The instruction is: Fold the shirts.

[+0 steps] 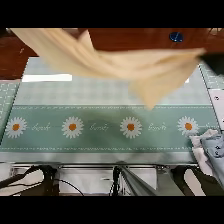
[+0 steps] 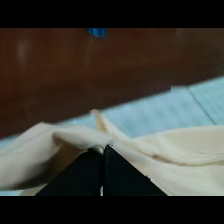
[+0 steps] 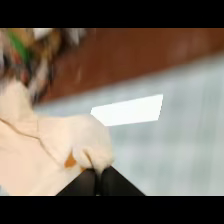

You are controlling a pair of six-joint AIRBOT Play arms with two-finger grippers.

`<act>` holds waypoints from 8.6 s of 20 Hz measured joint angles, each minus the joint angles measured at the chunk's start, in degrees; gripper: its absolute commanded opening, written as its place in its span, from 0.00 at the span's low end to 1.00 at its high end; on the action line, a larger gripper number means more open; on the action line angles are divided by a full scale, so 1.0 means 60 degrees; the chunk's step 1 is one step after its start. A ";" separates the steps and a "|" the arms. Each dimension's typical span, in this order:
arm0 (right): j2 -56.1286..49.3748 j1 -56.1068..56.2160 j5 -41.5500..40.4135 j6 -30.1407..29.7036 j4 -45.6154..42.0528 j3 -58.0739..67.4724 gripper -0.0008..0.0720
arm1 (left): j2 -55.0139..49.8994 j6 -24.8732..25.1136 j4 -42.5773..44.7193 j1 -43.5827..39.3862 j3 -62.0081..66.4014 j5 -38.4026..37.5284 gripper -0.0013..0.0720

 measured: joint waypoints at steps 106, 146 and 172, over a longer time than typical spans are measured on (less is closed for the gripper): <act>-0.6637 -0.0433 0.2488 -0.1749 -0.2652 -0.0794 0.06 | 0.1821 -0.0554 0.2885 -0.1355 -1.2145 0.0259 0.05; -0.5380 0.1443 0.3738 0.3548 -0.7104 0.6222 0.05 | 0.2142 -0.0004 0.2131 -0.0586 -0.7974 0.0532 0.05; -0.9668 0.3643 0.1020 0.3461 -0.8779 0.6156 0.05 | -0.3901 0.2324 0.2084 -0.0568 -0.5661 0.2408 0.05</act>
